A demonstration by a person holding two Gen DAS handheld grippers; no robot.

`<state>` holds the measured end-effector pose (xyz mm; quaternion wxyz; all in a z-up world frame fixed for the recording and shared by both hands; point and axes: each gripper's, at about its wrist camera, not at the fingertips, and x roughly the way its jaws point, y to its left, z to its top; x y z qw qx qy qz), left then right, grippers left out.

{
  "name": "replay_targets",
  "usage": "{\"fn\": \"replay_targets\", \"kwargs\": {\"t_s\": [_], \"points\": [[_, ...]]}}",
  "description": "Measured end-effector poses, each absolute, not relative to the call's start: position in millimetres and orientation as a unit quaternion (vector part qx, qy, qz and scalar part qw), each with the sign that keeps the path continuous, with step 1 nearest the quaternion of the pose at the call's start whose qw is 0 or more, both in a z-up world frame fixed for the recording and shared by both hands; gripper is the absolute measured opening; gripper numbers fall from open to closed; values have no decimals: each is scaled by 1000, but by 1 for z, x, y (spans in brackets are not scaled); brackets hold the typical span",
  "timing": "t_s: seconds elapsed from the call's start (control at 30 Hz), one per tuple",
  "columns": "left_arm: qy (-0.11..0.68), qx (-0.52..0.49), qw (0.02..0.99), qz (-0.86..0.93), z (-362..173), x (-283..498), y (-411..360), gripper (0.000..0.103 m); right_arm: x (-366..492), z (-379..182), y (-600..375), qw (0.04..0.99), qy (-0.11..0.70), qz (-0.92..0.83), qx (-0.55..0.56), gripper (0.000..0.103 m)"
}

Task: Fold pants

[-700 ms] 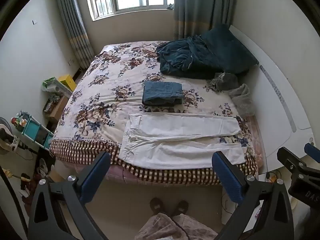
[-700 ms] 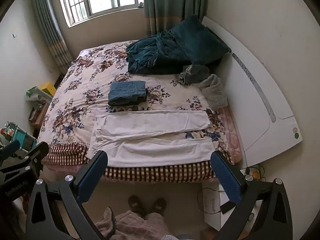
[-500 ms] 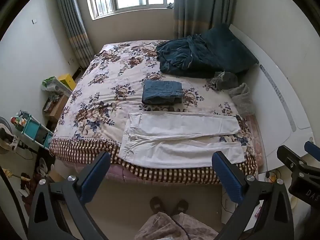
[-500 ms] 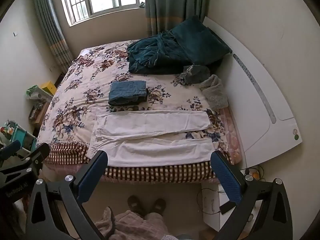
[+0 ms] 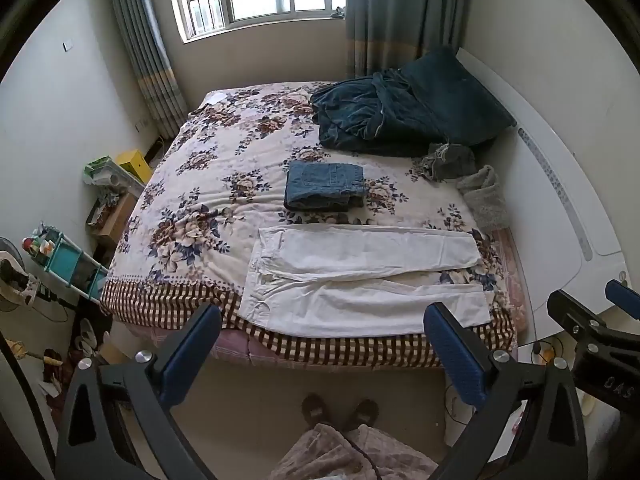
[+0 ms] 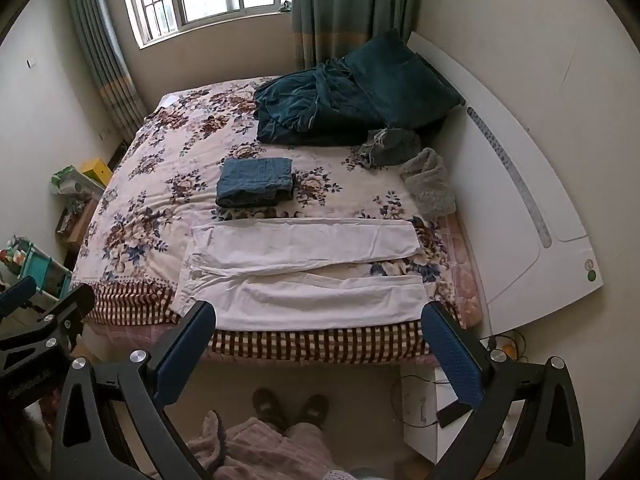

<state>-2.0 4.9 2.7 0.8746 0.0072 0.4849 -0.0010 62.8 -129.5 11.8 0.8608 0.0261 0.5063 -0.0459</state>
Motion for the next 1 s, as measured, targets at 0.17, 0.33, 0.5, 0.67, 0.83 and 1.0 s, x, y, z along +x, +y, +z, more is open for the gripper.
{"fn": "replay_targets", "kwargs": {"t_s": [0.17,0.33,0.5,0.67,0.83,1.0], "points": [[484,6,875,0,4,-4,2,103,60,9,-135,859,509,-48,25,103],[485,7,875,0,5,-2,2,103,60,4,-132,859,509,-45,22,103],[484,9,875,-1,3,0,5,103,62,6,-128,859,509,-44,21,103],[483,9,875,-1,4,1,5,103,62,7,-126,860,509,-44,20,103],[482,7,876,-1,5,1,6,103,63,8,-126,860,508,-43,19,103],[481,7,877,-2,7,4,7,103,65,11,-121,861,507,-42,17,103]]}}
